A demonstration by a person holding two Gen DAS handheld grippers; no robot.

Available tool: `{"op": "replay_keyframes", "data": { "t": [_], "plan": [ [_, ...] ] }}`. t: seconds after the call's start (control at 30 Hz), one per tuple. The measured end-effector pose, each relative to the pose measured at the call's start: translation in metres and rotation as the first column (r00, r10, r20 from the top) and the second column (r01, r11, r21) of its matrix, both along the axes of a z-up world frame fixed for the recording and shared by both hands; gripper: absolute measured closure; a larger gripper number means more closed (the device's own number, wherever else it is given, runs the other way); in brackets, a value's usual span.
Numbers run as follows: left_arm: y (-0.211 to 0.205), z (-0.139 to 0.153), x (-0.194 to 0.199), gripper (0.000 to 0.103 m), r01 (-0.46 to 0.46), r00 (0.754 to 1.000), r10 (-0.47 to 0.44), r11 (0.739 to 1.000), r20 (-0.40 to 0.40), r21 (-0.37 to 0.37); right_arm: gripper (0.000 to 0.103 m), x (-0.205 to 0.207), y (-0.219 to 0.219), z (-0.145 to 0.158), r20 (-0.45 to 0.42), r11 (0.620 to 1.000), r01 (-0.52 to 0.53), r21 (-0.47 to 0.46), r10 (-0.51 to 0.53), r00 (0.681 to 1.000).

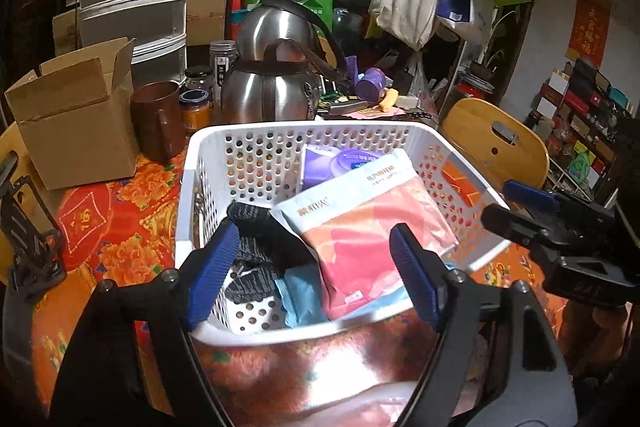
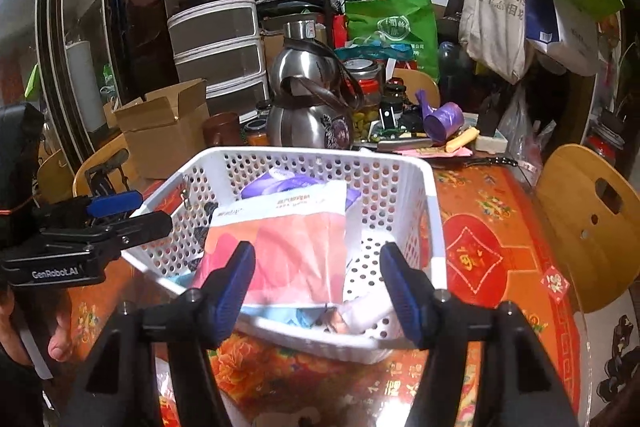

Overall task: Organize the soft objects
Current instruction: 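Move both grippers to the white-and-blue fluffy item and grasp it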

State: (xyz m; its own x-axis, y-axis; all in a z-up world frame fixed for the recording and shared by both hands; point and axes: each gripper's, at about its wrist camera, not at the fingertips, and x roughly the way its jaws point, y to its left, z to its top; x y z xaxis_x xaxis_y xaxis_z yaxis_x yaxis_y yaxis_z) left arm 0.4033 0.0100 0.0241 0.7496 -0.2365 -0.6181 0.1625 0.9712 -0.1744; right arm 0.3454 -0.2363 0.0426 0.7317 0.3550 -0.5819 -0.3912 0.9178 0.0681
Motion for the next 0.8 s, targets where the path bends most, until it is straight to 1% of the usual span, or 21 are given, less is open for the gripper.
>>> {"op": "replay_keyframes", "data": {
  "t": [0.13, 0.2, 0.27, 0.4, 0.47, 0.57, 0.73, 0.8],
  "plan": [
    [0.002, 0.0, -0.018, 0.027, 0.0, 1.0, 0.0, 1.0, -0.007, 0.005, 0.039, -0.017, -0.004, -0.003, -0.001, 1.0, 0.004, 0.014, -0.004, 1.0],
    [0.004, -0.002, -0.03, 0.027, -0.003, 1.0, 0.004, 1.0, -0.011, 0.009, 0.039, -0.03, -0.009, -0.007, -0.019, 0.999, 0.01, 0.032, -0.01, 1.0],
    [0.007, -0.005, -0.043, 0.027, -0.004, 1.0, 0.004, 1.0, -0.018, 0.001, 0.039, -0.045, -0.014, -0.016, -0.038, 0.999, 0.014, 0.041, -0.013, 0.999],
    [0.012, -0.015, -0.069, 0.027, -0.012, 0.999, 0.012, 1.0, -0.045, -0.017, 0.039, -0.07, -0.022, -0.032, -0.048, 0.999, 0.015, 0.032, -0.013, 0.999],
    [0.013, -0.023, -0.085, 0.027, -0.024, 0.998, 0.023, 1.0, -0.05, -0.015, 0.039, -0.082, -0.028, -0.04, -0.051, 1.0, 0.019, 0.024, -0.017, 0.999],
    [0.012, -0.038, -0.105, 0.027, -0.017, 0.998, 0.015, 0.999, -0.065, -0.034, 0.039, -0.1, -0.041, -0.052, -0.05, 0.999, 0.033, 0.031, -0.032, 0.998],
    [-0.004, -0.07, -0.127, 0.027, 0.0, 0.994, -0.011, 0.995, -0.11, -0.103, 0.039, -0.117, -0.057, -0.078, -0.08, 0.999, 0.044, 0.027, -0.042, 0.996],
    [-0.015, -0.08, -0.127, 0.027, 0.011, 0.991, -0.028, 0.992, -0.129, -0.128, 0.039, -0.119, -0.063, -0.083, -0.09, 0.999, 0.045, 0.014, -0.044, 0.995]
  ]
}}
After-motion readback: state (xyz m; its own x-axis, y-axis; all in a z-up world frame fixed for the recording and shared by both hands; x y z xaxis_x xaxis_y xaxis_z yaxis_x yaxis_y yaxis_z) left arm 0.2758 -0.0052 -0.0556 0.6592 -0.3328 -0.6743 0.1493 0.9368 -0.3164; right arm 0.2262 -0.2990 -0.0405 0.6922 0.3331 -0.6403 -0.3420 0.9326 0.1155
